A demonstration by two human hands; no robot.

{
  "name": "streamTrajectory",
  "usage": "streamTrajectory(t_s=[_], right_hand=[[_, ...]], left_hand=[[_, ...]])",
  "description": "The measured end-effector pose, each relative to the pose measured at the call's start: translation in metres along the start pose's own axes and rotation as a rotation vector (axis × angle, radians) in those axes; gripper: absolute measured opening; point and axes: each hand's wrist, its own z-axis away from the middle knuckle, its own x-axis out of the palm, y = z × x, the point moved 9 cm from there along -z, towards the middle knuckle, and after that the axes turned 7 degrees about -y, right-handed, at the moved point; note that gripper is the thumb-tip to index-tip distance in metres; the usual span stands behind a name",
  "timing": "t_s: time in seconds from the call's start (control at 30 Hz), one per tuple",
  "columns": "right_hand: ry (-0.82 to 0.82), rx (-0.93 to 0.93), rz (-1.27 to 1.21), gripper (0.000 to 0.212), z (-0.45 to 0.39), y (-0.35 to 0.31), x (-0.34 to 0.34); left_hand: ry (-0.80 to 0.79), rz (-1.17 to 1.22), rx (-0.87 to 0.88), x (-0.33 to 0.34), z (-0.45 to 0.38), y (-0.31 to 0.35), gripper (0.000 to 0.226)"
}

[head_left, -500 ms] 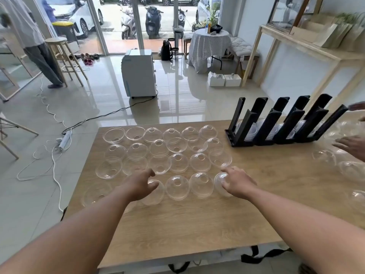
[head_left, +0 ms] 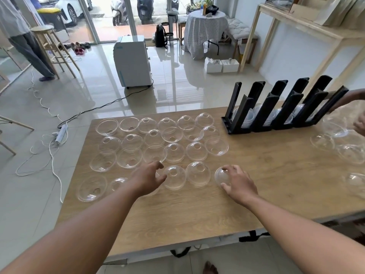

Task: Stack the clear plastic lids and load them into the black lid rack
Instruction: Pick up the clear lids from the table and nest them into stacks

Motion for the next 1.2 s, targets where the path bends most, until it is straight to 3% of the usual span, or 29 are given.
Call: streamTrajectory(t_s=[0.13, 0.27, 0.53, 1.2], right_hand=[[0.162, 0.042, -0.181, 0.053, 0.032, 0.003, -0.001], [0.274, -0.125, -0.107, 0.058, 0.076, -0.032, 0.021], [0.142, -0.367, -0.012, 0.063, 0.087, -0.084, 0.079], [0.062, -0.255, -0.136, 0.071, 0.084, -0.081, 0.094]], left_hand=[[0.002, -0.035, 0.005, 0.006, 0.004, -0.002, 0.047], [0.032, -0.059, 0.001, 0.003, 0.007, -0.007, 0.046], [0.065, -0.166, -0.021, 0.000, 0.016, -0.017, 0.049], [0.054, -0.438, -0.229, 0.015, 0.019, -0.033, 0.078]])
